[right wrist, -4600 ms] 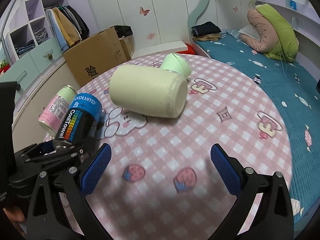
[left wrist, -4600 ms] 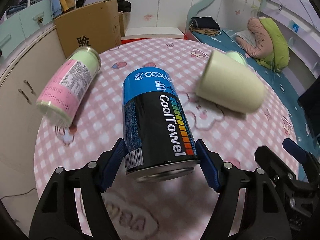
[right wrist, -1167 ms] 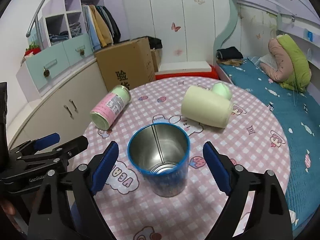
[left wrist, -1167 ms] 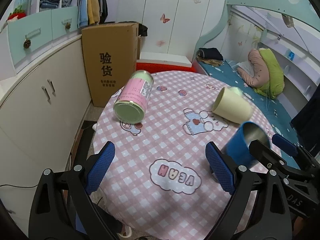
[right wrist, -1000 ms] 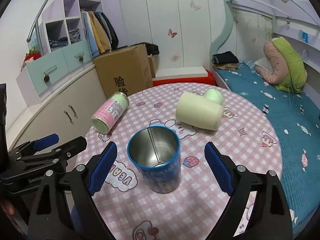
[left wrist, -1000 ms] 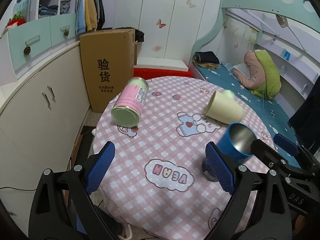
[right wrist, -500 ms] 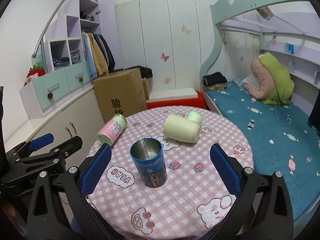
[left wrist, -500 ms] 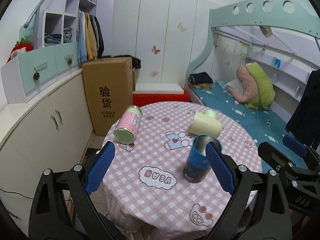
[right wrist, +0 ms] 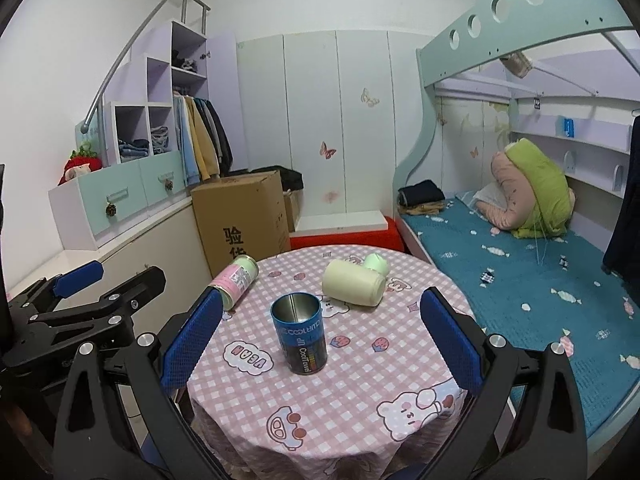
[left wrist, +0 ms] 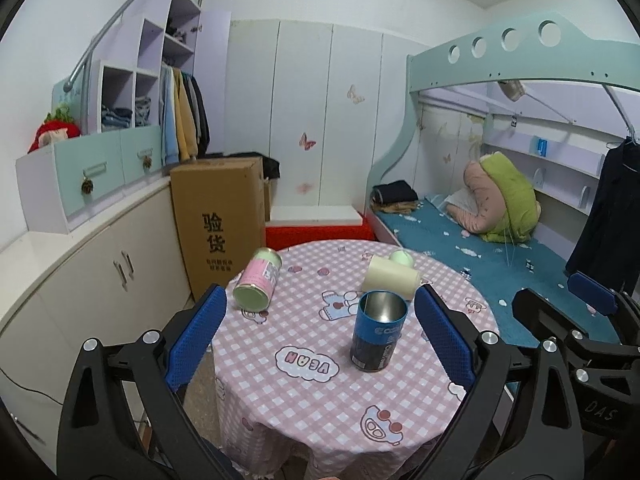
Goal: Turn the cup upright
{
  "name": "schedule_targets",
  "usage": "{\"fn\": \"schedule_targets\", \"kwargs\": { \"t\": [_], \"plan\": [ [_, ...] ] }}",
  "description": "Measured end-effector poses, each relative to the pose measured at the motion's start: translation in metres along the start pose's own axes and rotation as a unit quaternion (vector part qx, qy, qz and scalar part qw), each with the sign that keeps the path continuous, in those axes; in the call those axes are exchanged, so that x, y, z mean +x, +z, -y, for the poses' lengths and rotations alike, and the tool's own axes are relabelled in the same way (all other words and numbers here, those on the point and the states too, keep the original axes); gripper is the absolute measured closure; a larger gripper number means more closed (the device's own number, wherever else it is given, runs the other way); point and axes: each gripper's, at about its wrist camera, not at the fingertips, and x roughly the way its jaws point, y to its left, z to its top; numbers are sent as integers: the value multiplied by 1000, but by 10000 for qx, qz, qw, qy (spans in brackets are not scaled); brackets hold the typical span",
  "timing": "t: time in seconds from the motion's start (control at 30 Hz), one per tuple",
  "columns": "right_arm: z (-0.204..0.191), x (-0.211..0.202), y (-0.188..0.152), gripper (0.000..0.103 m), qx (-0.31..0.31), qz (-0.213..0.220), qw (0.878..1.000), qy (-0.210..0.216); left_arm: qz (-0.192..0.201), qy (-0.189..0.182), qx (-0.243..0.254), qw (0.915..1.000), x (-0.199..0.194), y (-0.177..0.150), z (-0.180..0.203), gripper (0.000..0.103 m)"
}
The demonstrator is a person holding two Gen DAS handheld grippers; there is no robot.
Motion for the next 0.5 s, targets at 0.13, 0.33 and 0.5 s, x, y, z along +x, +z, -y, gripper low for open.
{"fn": "schedule_targets", "kwargs": {
  "t": [0.13,0.33,0.5],
  "plan": [
    [1,-9,-2,8,5,83,10000,16,177,94,32,9998,-12,-1,3,7],
    [4,-19,-3,8,45,182,9998,24,471,218,134,9986,-25,-2,9,7],
    [6,-22,-4,8,73,227,9997,17,527,191,123,9984,-28,-2,11,7]
  ]
}}
